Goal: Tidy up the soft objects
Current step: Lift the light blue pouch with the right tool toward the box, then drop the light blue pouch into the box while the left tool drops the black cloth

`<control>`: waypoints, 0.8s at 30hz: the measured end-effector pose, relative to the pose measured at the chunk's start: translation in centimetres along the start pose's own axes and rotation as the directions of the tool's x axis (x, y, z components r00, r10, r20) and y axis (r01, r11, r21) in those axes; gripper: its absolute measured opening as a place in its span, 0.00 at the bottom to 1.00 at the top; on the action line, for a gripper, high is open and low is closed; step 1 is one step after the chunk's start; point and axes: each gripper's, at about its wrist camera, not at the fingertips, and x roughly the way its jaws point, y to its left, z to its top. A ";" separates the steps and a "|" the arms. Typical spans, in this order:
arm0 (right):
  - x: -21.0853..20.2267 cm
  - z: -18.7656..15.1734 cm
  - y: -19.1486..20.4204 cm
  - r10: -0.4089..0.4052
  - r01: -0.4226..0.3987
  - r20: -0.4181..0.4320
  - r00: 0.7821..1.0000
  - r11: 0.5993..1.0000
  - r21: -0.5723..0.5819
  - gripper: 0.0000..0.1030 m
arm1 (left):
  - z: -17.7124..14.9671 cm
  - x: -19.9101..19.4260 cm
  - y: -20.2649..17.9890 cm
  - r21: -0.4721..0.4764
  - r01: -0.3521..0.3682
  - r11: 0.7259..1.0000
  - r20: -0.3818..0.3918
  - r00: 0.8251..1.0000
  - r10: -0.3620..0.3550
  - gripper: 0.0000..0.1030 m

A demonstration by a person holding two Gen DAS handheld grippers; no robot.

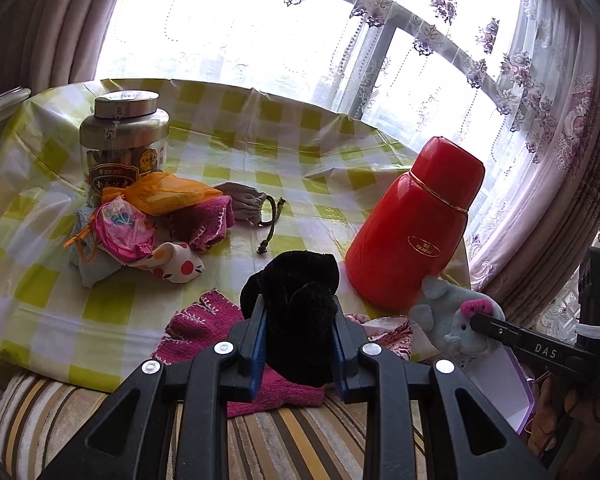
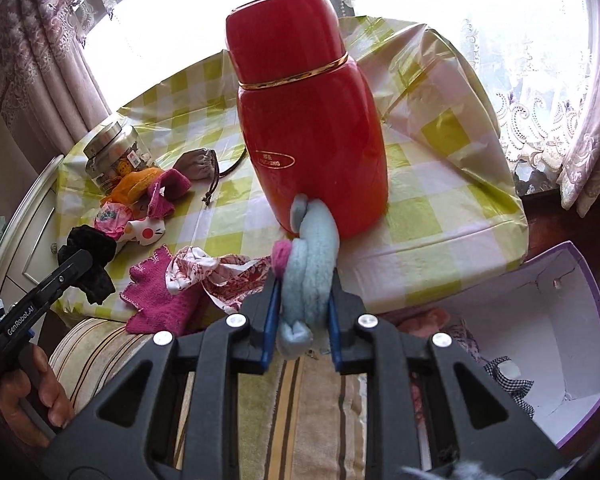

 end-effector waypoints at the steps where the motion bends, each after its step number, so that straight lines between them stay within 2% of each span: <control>1: -0.4 -0.1 -0.3 -0.010 0.010 0.006 1.000 1.000 -0.001 0.24 | -0.1 -0.1 -0.5 0.008 0.009 1.000 -0.003 1.000 -0.009 0.27; 6: -2.7 -1.0 -2.2 -0.062 0.062 0.028 0.998 0.998 -0.004 0.24 | -0.4 -0.2 -3.3 0.053 0.080 0.995 -0.037 0.996 -0.079 0.27; 11: -4.5 -2.2 -4.1 -0.120 0.120 0.035 0.992 0.993 -0.011 0.24 | -1.1 -0.1 -6.6 0.082 0.168 0.982 -0.091 0.983 -0.161 0.27; 17: -6.5 -3.4 -6.3 -0.188 0.189 0.045 0.981 0.982 -0.013 0.24 | -2.7 -0.2 -11.2 0.132 0.272 0.953 -0.162 0.955 -0.250 0.27; 24: -8.8 -4.8 -9.6 -0.261 0.261 0.046 0.964 0.965 0.022 0.24 | -4.6 0.1 -15.7 0.188 0.352 0.917 -0.243 0.921 -0.304 0.27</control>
